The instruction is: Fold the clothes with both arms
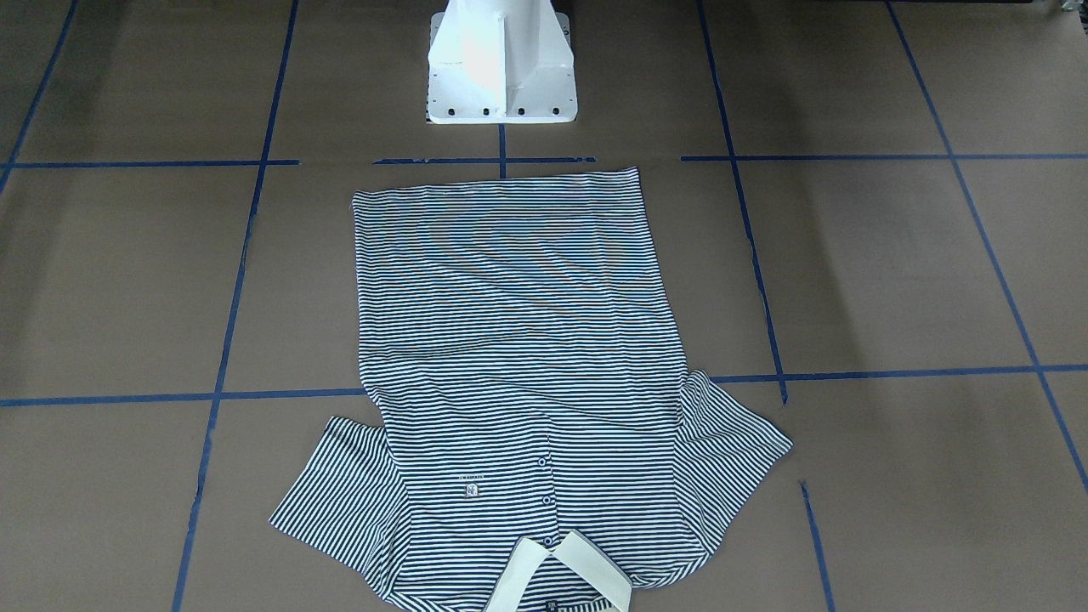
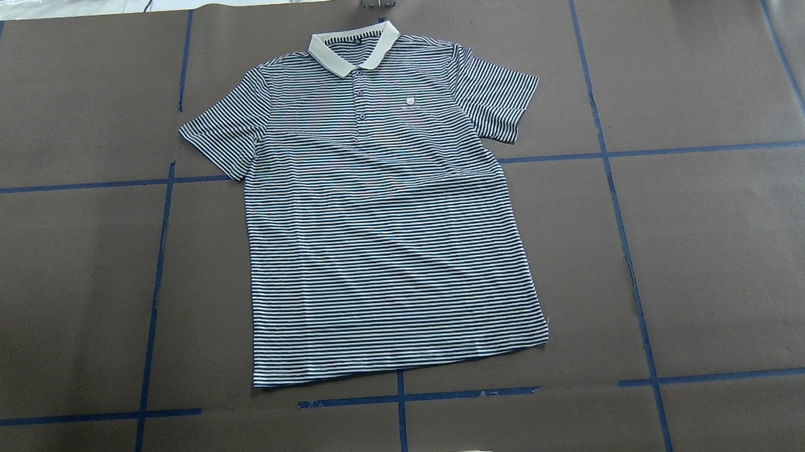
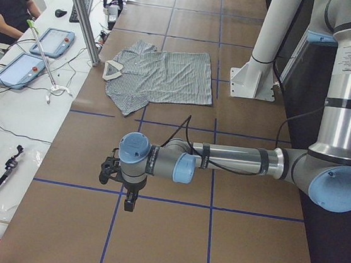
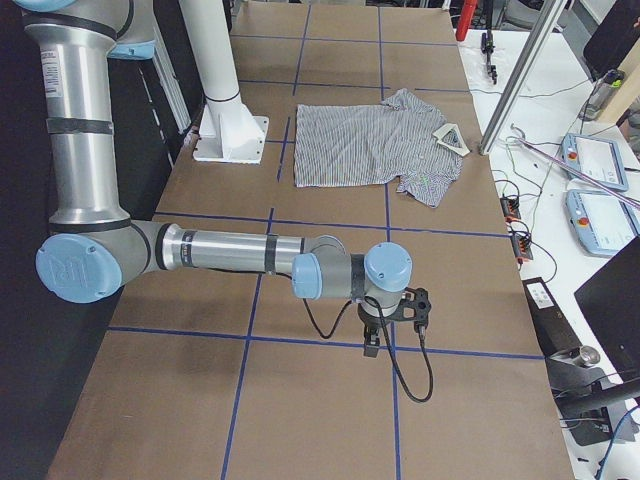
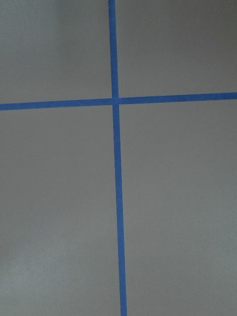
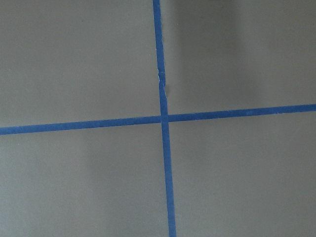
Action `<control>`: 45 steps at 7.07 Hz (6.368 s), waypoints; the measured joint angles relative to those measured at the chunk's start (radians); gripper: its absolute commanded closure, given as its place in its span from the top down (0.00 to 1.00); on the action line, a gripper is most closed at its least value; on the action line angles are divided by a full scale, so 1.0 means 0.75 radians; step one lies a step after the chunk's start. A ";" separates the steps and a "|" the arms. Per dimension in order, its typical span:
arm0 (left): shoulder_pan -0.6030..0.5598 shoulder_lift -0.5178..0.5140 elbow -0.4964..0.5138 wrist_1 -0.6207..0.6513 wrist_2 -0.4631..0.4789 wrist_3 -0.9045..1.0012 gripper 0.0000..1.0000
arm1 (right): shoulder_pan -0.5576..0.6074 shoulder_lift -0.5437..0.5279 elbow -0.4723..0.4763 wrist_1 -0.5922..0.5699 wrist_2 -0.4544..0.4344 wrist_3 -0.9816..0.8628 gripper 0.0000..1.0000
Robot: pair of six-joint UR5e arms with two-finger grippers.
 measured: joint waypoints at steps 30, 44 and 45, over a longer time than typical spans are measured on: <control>0.453 -0.623 0.034 -0.378 0.127 -0.613 1.00 | -0.867 1.064 -0.916 0.795 -0.538 0.796 0.05; 0.437 -0.635 0.038 -0.373 0.131 -0.609 1.00 | -1.045 1.403 -1.021 0.730 -0.667 0.867 0.00; 0.437 -0.635 0.037 -0.374 0.131 -0.609 1.00 | -1.066 1.430 -1.084 0.730 -0.726 0.869 0.00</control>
